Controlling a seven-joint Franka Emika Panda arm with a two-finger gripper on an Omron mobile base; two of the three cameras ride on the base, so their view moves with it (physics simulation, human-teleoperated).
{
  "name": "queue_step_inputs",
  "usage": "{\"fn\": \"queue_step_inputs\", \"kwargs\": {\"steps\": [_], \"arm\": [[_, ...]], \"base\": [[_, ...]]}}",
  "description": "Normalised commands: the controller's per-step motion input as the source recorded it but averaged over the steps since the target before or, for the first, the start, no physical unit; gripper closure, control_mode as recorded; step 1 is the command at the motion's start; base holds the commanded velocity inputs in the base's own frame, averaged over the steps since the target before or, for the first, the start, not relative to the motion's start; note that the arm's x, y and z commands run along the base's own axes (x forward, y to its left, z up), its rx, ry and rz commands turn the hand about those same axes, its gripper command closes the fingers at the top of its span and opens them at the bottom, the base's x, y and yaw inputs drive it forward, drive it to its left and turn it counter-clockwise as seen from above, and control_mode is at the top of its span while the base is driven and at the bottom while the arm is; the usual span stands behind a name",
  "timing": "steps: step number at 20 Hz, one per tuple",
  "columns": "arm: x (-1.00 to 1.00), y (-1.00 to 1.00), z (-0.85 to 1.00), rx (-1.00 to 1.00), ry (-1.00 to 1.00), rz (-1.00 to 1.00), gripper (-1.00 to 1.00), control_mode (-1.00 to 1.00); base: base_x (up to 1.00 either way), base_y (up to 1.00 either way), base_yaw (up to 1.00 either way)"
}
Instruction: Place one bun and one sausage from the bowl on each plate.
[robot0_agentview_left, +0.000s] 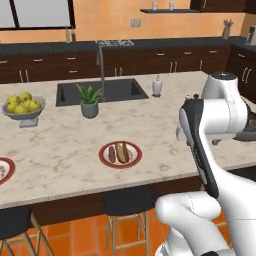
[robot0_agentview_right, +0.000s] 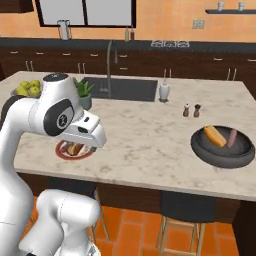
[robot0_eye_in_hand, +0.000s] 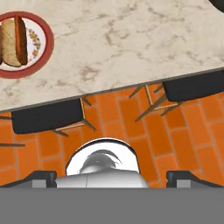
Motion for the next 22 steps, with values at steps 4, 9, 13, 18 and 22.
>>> {"fn": "queue_step_inputs", "kwargs": {"steps": [4, 9, 13, 18, 22], "arm": [[0.0, 0.0, 0.0, 0.0, 0.0, 0.0, -1.0, 1.0], [0.0, 0.0, 0.0, 0.0, 0.0, 0.0, -1.0, 1.0], [0.0, 0.0, 0.0, 0.0, 0.0, 0.0, -1.0, 1.0], [0.0, 0.0, 0.0, 0.0, 0.0, 0.0, -1.0, 1.0], [0.0, 0.0, 0.0, 0.0, 0.0, 0.0, -1.0, 1.0]], "base": [[0.0, -0.97, -0.03], [0.04, -0.94, 0.0], [0.23, -0.69, 0.0], [0.24, -0.55, 0.0], [0.39, -0.53, 0.0]]}}
